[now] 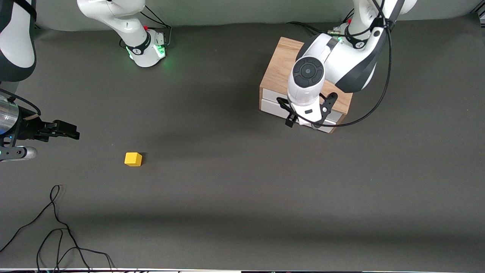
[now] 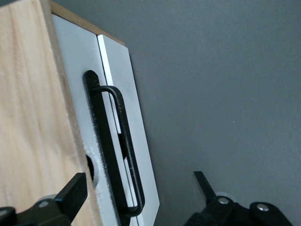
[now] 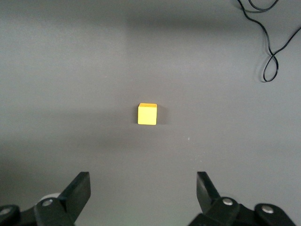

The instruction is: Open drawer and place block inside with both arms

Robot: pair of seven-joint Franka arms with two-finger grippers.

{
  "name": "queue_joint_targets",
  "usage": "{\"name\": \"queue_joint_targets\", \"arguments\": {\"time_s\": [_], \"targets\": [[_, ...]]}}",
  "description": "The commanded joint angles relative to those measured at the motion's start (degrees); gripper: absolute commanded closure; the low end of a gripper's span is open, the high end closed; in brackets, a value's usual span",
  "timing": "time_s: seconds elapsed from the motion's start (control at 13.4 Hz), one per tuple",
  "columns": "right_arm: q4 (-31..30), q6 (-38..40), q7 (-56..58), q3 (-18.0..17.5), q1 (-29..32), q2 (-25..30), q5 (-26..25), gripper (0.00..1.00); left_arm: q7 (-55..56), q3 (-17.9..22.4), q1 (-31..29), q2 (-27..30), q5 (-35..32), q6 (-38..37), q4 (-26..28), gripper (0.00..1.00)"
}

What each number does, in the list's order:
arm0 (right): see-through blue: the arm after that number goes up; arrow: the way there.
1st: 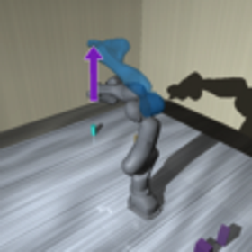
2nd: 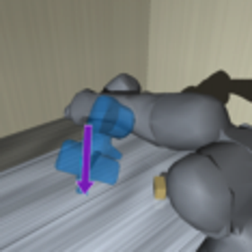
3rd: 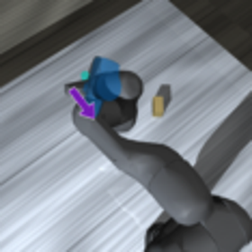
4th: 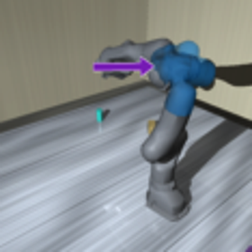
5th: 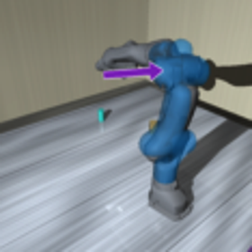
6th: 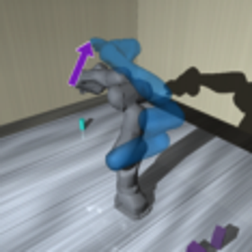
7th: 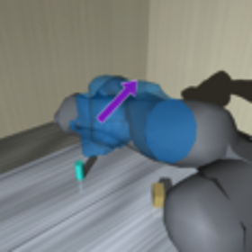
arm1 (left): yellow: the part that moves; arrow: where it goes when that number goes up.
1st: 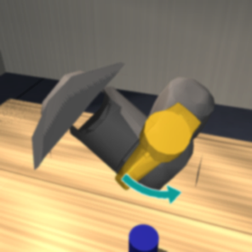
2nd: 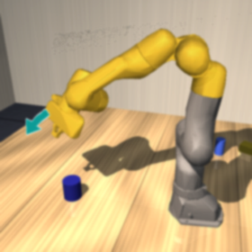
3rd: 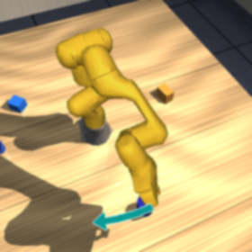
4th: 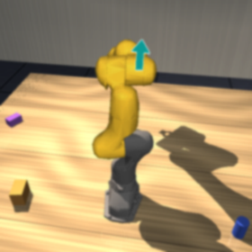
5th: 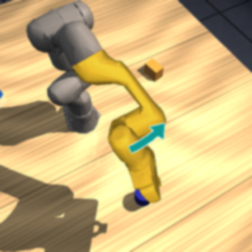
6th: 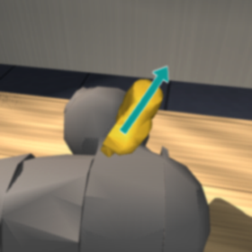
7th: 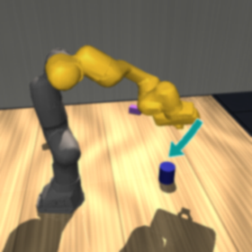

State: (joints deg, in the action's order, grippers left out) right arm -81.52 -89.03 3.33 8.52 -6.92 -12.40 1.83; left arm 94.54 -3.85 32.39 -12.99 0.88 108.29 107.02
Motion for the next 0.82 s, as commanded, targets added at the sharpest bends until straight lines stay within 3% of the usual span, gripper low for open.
{"name": "queue_joint_targets", "arguments": {"time_s": [0.0, 0.75], "targets": [[0.83, 0.09, -0.52, 0.27, 0.06, -0.08, 0.63, 0.0, 2.32, 0.42, 0.57, -0.63, -0.79, 1.84, 0.91, 0.0], [0.66, 0.7, -0.16, 0.18, -0.12, -0.25, 0.28, 0.0, 4.25, 0.42, 0.66, -5.46, -0.79, 3.85, 1.0, 0.0]]}}
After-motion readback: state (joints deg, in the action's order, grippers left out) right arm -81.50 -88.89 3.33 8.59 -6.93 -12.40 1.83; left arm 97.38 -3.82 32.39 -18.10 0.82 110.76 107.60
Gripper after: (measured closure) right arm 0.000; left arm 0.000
